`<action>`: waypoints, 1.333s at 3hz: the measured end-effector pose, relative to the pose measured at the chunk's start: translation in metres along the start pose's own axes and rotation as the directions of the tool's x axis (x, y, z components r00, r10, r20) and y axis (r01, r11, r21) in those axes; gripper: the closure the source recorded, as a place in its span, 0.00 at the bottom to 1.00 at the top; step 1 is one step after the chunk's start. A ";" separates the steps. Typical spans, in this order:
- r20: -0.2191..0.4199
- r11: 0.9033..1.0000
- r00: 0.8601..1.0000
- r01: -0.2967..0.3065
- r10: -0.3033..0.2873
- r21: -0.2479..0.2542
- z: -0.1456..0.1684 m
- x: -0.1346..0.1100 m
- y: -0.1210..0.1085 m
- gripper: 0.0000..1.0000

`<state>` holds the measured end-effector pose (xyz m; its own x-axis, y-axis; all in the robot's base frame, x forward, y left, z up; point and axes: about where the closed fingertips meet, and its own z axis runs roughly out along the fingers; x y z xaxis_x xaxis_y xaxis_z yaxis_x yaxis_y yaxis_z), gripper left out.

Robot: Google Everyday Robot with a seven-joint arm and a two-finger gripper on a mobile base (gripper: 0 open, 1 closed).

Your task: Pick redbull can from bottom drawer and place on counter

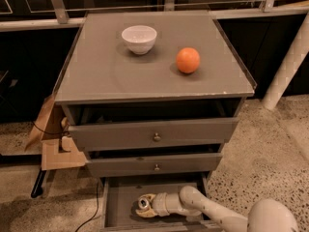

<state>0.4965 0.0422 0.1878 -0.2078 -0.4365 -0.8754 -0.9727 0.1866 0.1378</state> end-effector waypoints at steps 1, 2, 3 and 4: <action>0.000 1.000 1.000 0.000 0.000 0.000 0.000 0.000 0.000 1.00; 0.006 1.000 1.000 0.016 -0.016 0.018 -0.015 -0.014 0.008 1.00; 0.022 0.997 0.999 0.022 -0.023 0.074 -0.059 -0.055 0.022 1.00; 0.008 0.993 0.999 0.052 -0.053 0.106 -0.113 -0.116 0.031 1.00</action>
Offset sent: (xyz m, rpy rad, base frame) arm -0.0151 -0.0216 0.0596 -0.0024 -0.0695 -0.0322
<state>0.4789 -0.0012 0.3458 -0.1551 -0.4387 -0.8852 -0.9658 0.2559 0.0423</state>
